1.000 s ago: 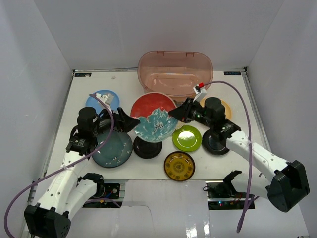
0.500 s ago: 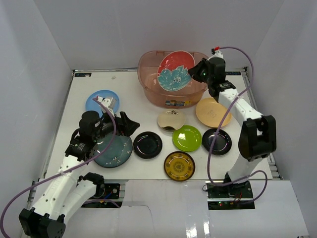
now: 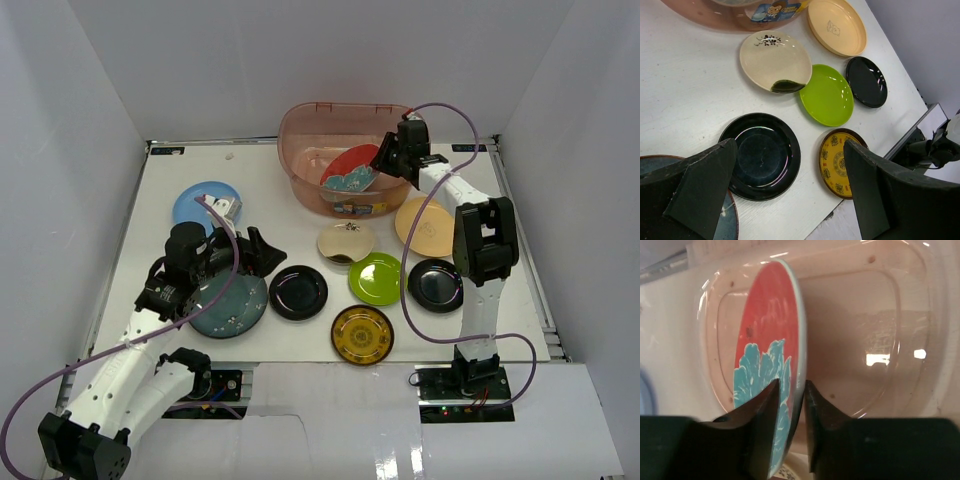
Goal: Place the plates into the plastic bin on the countertop
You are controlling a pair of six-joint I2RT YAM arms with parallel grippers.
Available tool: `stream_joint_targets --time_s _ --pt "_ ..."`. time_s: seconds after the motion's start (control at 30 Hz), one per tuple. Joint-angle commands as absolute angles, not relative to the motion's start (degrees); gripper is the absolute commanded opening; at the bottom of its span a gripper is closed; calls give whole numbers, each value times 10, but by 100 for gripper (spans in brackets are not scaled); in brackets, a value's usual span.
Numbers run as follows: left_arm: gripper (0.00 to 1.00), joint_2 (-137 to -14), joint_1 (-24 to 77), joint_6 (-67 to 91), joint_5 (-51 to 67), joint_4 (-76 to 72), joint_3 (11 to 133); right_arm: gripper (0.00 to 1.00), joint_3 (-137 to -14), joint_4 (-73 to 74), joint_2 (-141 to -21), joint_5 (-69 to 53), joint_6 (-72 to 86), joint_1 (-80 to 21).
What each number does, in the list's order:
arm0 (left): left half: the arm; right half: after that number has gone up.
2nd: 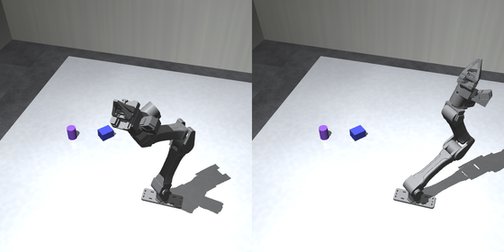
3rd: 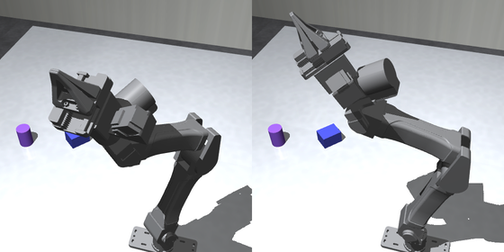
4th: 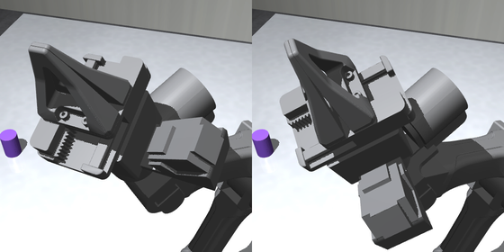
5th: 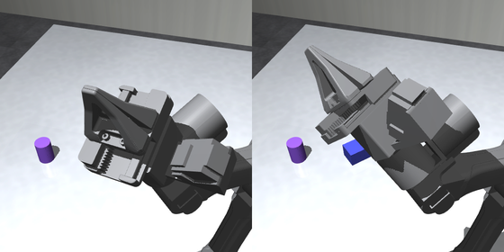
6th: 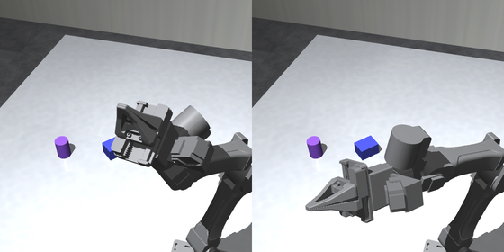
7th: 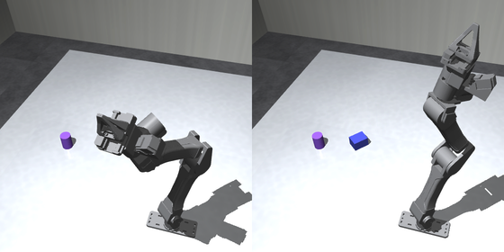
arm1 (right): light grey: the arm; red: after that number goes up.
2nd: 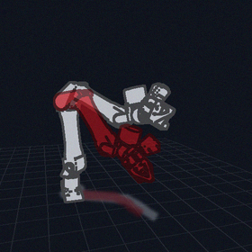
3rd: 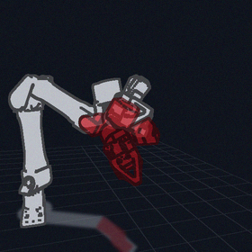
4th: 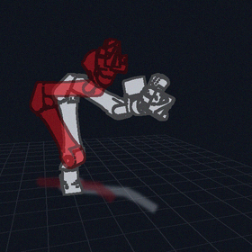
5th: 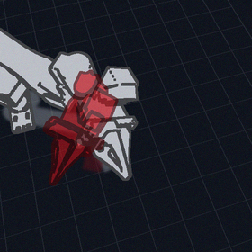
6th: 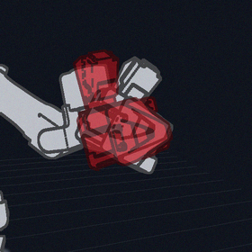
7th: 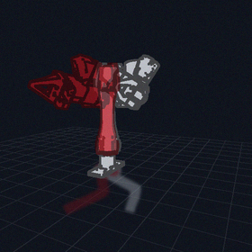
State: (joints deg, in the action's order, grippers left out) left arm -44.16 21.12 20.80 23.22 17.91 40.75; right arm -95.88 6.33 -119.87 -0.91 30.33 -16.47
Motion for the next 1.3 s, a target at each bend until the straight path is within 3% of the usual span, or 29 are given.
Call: stream_joint_targets --time_s 0.0,0.03,0.1,0.2,0.3,0.47,0.6,0.63,0.8,0.83,0.9,0.93,1.0,1.1,1.13,1.27 --pt "98 -442 213 202 243 171 405 41 -1000 8 -1166 -4 290 -166" --pt "98 -443 213 202 243 171 404 57 -1005 37 -1168 3 287 -166" --pt "98 -444 209 204 244 168 403 74 -1026 65 -1177 34 266 -169" --pt "98 -444 201 206 250 164 400 91 -1055 116 -1188 73 225 -174" --pt "98 -443 192 208 261 159 396 98 -1065 139 -1199 100 186 -176" --pt "98 -437 178 211 251 157 393 98 -1063 143 -1165 71 165 -179" --pt "98 -428 163 208 227 159 397 86 -979 89 -1058 5 167 -218" --pt "98 -425 159 206 213 163 405 76 -958 63 -1036 -11 164 -232" --pt "98 -403 118 215 114 187 421 47 -761 -23 -892 -69 165 -349" --pt "98 -406 109 230 75 195 425 37 -708 -52 -882 -102 181 -366" --pt "98 -412 101 250 30 206 431 34 -669 -78 -873 -136 199 -408" --pt "98 -416 98 263 -14 211 432 27 -656 -91 -875 -150 205 -423" --pt "98 -416 89 279 -49 223 435 26 -644 -117 -902 -182 215 -459" --pt "98 -417 81 294 -83 235 434 35 -684 -113 -970 -211 218 -499" --pt "98 -417 79 297 -89 236 433 44 -704 -99 -991 -215 213 -508" --pt "98 -422 74 301 -98 242 431 63 -783 -63 -1109 -245 205 -533"
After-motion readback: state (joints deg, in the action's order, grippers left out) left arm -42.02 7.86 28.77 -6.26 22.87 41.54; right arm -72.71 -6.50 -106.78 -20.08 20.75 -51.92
